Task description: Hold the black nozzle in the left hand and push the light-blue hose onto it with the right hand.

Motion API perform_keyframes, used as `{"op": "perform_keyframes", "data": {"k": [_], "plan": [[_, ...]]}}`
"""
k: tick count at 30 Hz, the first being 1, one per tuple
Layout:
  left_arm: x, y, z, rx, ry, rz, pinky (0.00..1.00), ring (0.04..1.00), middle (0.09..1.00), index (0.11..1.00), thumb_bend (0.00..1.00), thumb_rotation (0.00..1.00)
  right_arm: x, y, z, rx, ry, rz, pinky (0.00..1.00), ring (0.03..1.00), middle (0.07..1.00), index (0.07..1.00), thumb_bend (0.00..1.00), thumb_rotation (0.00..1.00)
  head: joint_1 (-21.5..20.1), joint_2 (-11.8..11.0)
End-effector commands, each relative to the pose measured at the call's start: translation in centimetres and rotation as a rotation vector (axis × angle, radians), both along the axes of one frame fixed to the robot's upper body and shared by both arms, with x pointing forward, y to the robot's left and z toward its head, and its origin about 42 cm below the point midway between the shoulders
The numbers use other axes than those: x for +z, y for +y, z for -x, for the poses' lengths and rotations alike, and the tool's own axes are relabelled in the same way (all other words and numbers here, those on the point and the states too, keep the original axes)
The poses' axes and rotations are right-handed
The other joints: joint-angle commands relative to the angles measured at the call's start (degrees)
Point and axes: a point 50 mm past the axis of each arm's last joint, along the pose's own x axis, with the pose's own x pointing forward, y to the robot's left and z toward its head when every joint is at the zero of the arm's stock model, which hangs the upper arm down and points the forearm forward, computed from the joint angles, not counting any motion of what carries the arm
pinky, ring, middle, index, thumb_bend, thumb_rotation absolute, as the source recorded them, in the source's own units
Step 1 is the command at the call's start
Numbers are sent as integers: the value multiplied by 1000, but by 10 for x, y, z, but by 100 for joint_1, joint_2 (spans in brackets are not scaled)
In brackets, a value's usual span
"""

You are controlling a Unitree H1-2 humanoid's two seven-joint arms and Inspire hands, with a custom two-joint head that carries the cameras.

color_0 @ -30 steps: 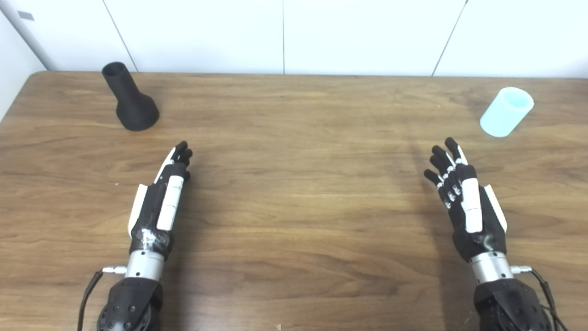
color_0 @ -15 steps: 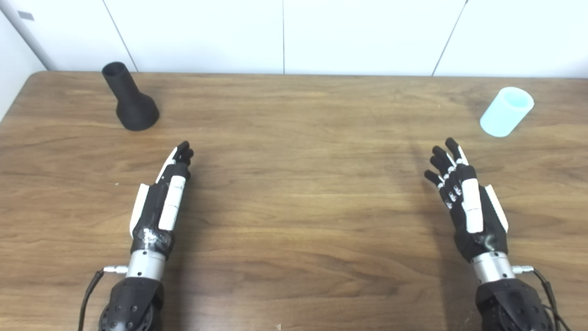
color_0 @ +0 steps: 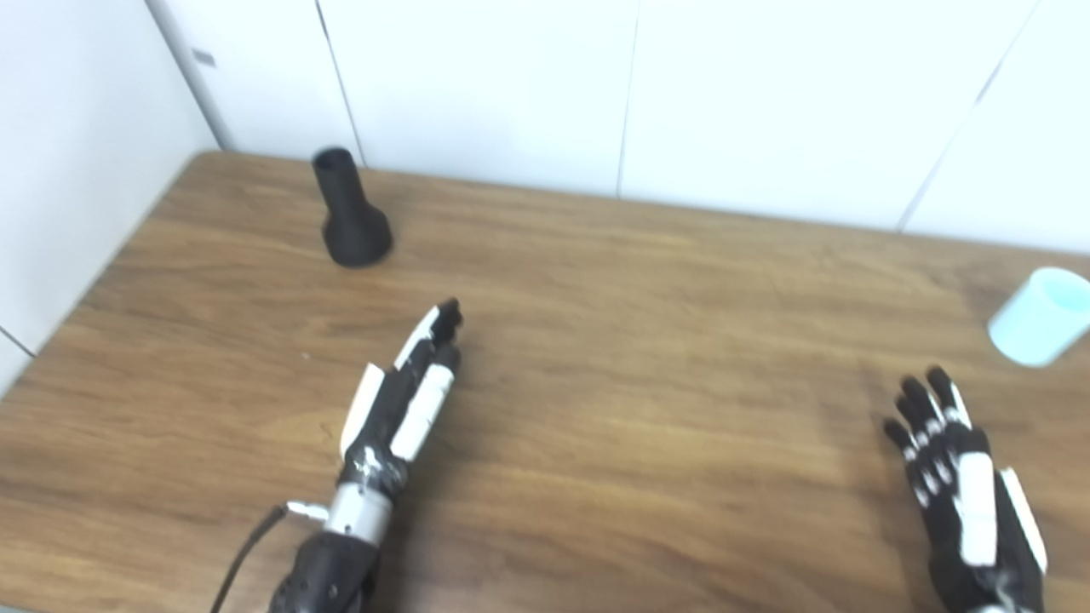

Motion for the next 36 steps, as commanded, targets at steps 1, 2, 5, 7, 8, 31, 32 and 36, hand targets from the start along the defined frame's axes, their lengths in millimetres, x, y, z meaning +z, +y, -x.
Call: {"op": "perform_keyframes", "data": {"k": [1,2,5,7,8,31,32,36], "plan": [[-14,-5,22,8,41,13,969,976,961,972,561,869,10,-1,-1,16,-54,-15,972,994,978,1000,554,1000,40,-76],[-15,-5,22,8,42,7,968,977,961,972,561,872,10,0,-1,19,-56,-18,974,996,980,1000,553,1000,72,-145],[-16,-7,22,10,42,9,968,978,960,971,561,902,9,-1,-1,24,-62,-18,976,997,976,1000,559,1000,128,-271],[-18,-9,22,13,42,17,992,985,959,972,569,903,8,-1,-2,31,-70,-14,965,999,975,1000,563,1000,134,-310],[-19,-10,22,14,41,18,996,986,959,973,570,904,7,-1,-3,25,-66,-11,963,999,975,1000,565,1000,145,-354],[10,6,5,270,-106,-77,895,914,920,935,710,221,-8,-11,-5,-15,-34,-11,798,882,885,916,679,915,248,-747],[14,11,1,295,-122,-94,889,909,916,932,725,195,-8,-11,-5,-15,-35,-12,799,883,885,915,675,914,234,-700],[32,32,-12,374,-178,-177,861,886,893,910,801,170,-7,-11,-6,-15,-38,-12,772,876,882,904,663,914,176,-629]]}}
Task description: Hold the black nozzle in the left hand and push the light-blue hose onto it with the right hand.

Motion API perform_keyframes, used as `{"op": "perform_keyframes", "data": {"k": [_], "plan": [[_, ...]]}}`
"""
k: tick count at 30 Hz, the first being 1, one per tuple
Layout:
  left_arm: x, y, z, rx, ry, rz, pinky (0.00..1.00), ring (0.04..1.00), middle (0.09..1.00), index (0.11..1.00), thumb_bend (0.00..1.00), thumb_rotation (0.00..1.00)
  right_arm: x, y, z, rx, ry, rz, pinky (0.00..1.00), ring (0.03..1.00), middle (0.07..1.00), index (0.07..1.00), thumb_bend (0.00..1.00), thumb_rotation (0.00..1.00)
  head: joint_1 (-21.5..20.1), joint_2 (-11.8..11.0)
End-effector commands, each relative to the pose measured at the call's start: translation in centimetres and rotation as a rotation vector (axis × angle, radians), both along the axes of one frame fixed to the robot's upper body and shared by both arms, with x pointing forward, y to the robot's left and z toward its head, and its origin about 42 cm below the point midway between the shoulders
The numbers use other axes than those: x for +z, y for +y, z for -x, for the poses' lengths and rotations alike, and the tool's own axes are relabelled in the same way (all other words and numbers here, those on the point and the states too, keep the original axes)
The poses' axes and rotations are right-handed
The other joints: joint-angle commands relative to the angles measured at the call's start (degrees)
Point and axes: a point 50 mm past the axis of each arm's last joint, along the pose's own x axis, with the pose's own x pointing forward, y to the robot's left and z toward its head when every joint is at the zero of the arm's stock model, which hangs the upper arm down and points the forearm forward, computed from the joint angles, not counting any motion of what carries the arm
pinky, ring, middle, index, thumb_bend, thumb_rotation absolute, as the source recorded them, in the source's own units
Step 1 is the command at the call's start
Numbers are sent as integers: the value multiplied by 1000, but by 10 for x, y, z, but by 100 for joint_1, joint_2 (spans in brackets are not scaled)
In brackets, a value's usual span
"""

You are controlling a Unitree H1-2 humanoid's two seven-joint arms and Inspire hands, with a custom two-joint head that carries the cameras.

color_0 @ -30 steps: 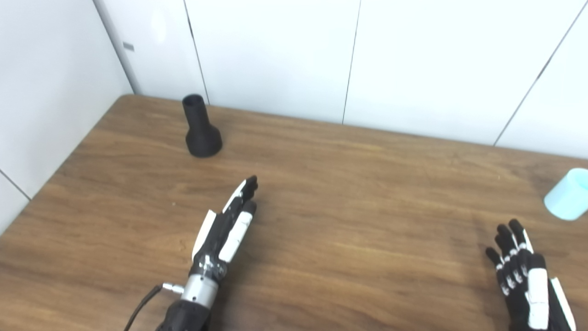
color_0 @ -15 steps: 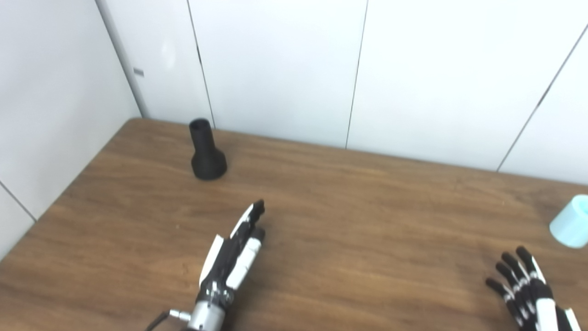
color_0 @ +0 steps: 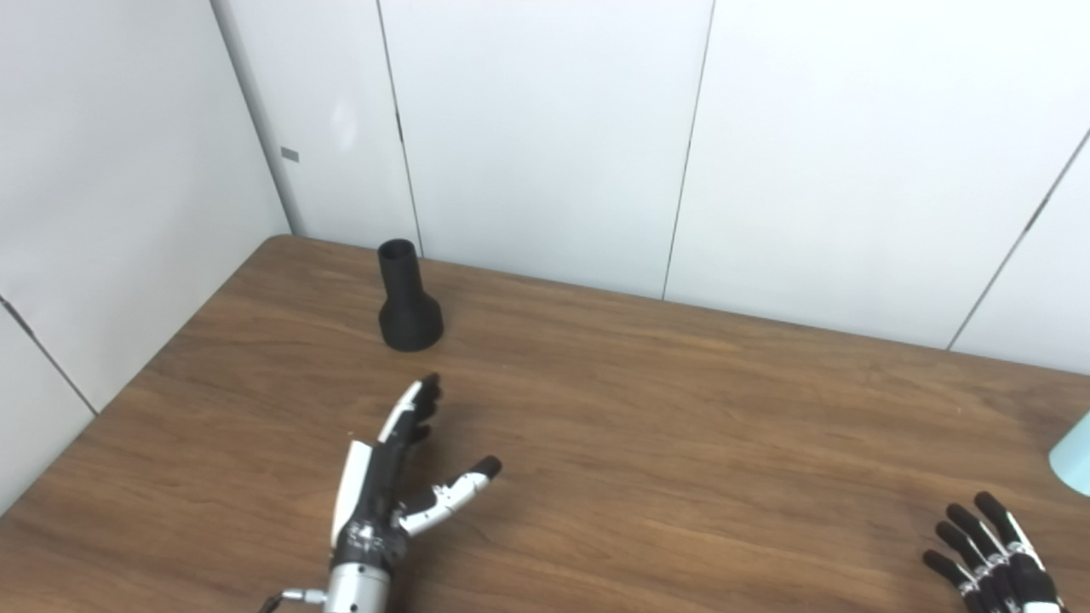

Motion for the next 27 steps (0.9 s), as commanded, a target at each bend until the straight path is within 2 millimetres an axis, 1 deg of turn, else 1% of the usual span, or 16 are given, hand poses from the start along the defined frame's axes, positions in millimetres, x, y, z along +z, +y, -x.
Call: {"op": "perform_keyframes", "data": {"k": [1,2,4,6,7,10,13,16,18,21,22,24,26,27], "plan": [[28,8,-10,44,-95,-63,867,889,899,911,809,169,3,-1,-4,1,-14,-4,762,872,879,900,660,912,-9,5],[35,15,-14,63,-89,-96,864,882,895,911,823,178,3,-1,-4,2,-15,-5,762,874,881,902,668,911,-9,5],[47,27,-20,85,-62,-164,855,878,907,933,843,253,3,0,-4,5,-18,-4,775,882,885,908,692,905,-16,21],[61,37,-26,103,-40,-214,853,887,918,949,858,293,4,1,-3,6,-19,-1,780,887,892,914,696,909,-18,14],[69,42,-29,111,-37,-232,858,893,924,954,868,295,5,1,-3,6,-18,1,778,885,891,915,698,908,-18,14],[90,55,-38,138,-35,-269,898,915,932,946,885,256,5,1,-3,12,-19,3,773,886,896,922,696,909,-15,21],[103,68,-47,173,-5,-304,934,964,955,954,914,285,5,1,-5,49,-37,-13,807,923,931,948,713,928,-20,23],[110,80,-57,201,35,-351,915,972,962,958,925,324,5,1,-6,53,-36,-26,811,929,935,945,731,926,-16,36],[114,89,-68,207,55,-378,898,965,964,956,934,329,4,1,-7,56,-36,-23,804,931,937,953,734,928,-11,48],[117,97,-82,210,89,-412,830,933,954,945,942,325,2,0,-7,58,-34,-19,815,948,952,968,734,937,-11,48],[117,98,-86,212,103,-423,823,932,954,945,944,330,2,0,-6,58,-33,-18,819,951,955,970,737,938,-11,48],[115,101,-99,218,128,-448,822,937,955,941,952,333,2,1,-7,62,-35,-28,836,961,961,977,734,932,-49,82],[112,103,-111,219,155,-469,829,943,954,938,963,342,3,2,-7,64,-38,-36,855,965,965,980,709,928,-77,102],[111,104,-117,219,172,-480,848,952,950,938,967,343,3,2,-7,63,-37,-37,867,968,965,980,703,926,-88,106]]}}
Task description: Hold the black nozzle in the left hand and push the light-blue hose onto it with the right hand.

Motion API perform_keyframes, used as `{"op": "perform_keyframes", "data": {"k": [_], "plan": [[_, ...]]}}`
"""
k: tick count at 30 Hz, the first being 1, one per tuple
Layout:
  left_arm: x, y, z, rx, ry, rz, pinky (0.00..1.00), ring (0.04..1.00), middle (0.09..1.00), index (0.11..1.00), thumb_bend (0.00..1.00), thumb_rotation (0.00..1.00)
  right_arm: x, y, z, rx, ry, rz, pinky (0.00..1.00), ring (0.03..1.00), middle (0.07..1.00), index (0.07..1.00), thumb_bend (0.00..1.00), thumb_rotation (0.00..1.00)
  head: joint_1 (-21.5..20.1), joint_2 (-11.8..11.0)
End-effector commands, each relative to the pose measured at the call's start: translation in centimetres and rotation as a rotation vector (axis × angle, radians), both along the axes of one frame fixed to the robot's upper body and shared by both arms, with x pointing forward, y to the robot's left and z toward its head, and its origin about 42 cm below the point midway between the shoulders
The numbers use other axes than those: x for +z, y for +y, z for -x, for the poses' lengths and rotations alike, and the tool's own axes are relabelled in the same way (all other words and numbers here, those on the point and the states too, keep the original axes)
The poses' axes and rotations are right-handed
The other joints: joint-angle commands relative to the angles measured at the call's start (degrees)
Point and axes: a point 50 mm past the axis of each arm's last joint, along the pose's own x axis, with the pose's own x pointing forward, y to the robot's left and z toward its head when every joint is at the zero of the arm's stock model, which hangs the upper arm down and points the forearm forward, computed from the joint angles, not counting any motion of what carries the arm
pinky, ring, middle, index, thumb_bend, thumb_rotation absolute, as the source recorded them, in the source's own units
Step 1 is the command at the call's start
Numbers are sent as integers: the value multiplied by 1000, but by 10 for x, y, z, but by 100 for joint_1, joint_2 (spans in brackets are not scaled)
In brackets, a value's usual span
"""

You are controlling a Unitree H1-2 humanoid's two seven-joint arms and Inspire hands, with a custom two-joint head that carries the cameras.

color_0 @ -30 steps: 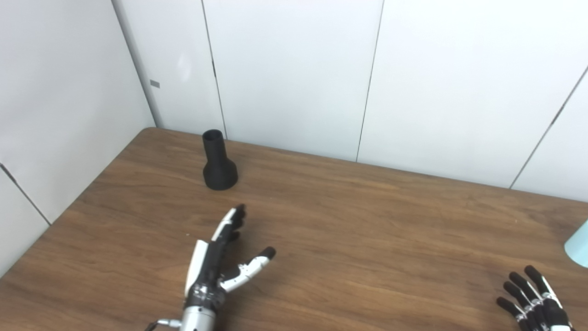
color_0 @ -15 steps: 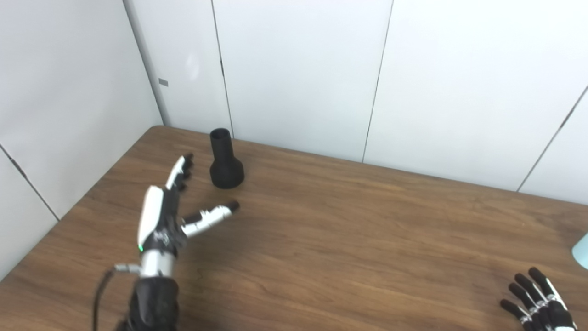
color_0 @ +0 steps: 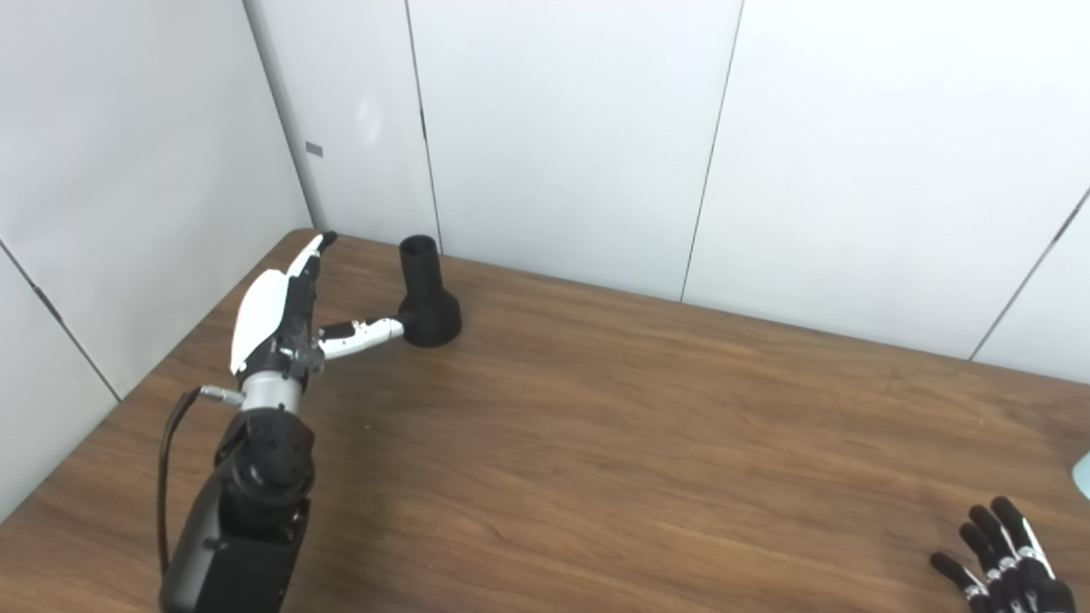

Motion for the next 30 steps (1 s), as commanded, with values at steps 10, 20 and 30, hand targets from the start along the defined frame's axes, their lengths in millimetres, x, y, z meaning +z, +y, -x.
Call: {"op": "perform_keyframes", "data": {"k": [10,20,30], "plan": [[21,4,-62,-9,72,-63,1000,996,958,921,1000,379,7,4,2,11,-47,18,876,978,969,992,661,971,-14,42],[24,-5,-99,-24,153,-114,1000,999,951,924,1000,383,8,4,5,-4,-41,33,895,971,957,980,650,974,-71,78],[16,-15,-125,-16,262,-135,1000,992,952,930,1000,385,11,6,5,-16,-52,52,879,961,938,966,680,983,-98,92]]}}
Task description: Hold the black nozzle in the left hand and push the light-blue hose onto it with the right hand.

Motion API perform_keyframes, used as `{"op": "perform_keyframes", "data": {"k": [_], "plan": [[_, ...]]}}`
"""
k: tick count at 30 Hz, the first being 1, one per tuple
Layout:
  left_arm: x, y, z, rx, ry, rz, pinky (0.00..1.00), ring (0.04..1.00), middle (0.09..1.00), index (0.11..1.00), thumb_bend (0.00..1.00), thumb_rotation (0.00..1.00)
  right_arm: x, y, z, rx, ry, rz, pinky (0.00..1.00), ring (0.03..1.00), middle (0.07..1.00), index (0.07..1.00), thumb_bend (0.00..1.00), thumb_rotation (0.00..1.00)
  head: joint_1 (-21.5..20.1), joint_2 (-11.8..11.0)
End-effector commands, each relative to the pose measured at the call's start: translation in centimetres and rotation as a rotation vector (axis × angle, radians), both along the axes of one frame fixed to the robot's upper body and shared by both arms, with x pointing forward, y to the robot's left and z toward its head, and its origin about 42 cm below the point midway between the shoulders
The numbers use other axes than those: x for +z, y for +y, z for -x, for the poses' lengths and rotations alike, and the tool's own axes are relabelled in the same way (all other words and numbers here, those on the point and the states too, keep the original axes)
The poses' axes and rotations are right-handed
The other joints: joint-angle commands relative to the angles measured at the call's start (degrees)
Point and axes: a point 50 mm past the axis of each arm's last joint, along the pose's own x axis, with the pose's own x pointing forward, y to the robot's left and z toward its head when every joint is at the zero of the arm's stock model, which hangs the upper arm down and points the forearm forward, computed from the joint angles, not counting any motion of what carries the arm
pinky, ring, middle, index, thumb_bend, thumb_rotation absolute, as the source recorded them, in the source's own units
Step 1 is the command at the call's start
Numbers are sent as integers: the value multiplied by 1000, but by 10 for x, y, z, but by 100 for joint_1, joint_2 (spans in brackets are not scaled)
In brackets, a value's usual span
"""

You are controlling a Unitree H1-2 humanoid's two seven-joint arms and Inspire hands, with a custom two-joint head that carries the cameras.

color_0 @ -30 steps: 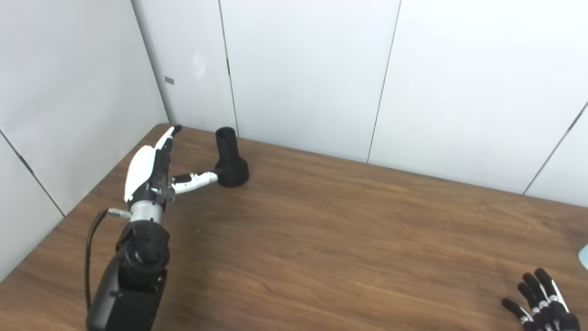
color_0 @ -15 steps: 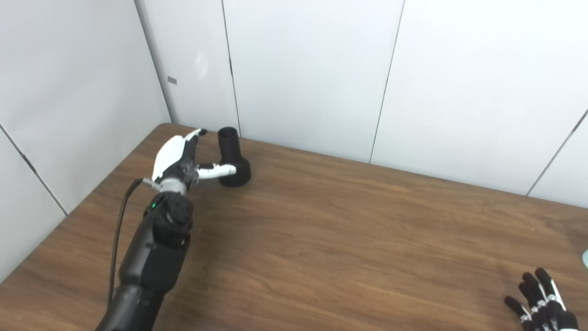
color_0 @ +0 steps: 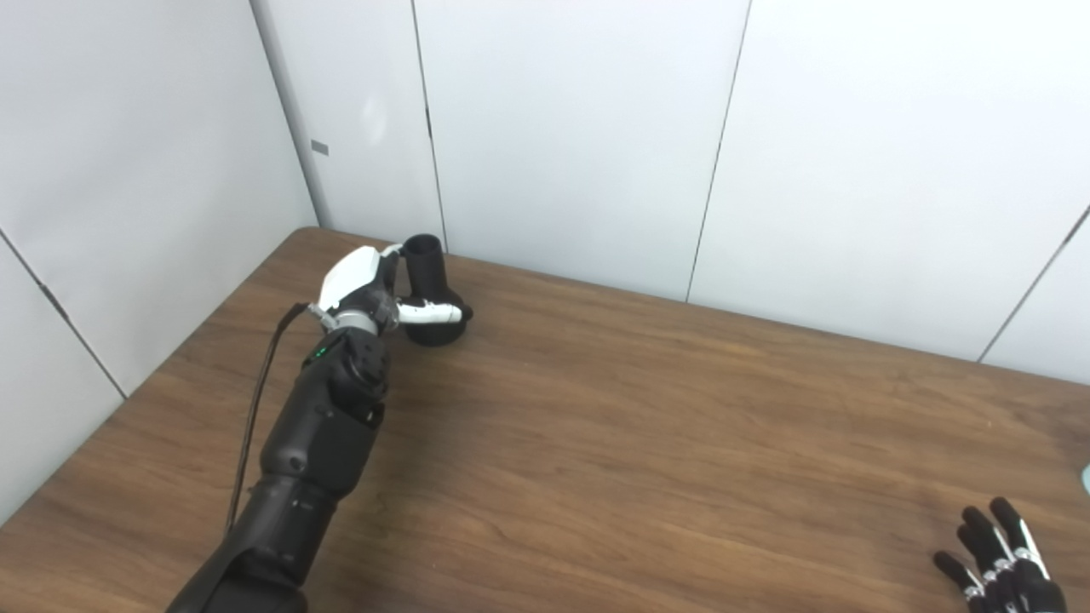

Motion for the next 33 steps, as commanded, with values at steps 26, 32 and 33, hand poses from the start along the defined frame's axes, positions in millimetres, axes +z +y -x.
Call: {"op": "perform_keyframes", "data": {"k": [26,32,33], "plan": [[17,-20,-26,53,-15,-88,927,867,794,640,834,161,14,4,0,13,-47,9,900,941,913,973,644,989,-59,92],[17,-24,-21,68,-133,-53,647,650,618,487,524,45,15,6,2,11,-38,-10,903,927,897,974,632,991,-73,134],[16,-24,-21,66,-139,-55,617,628,590,481,518,22,15,6,2,11,-39,-10,906,927,896,973,630,985,-73,134]]}}
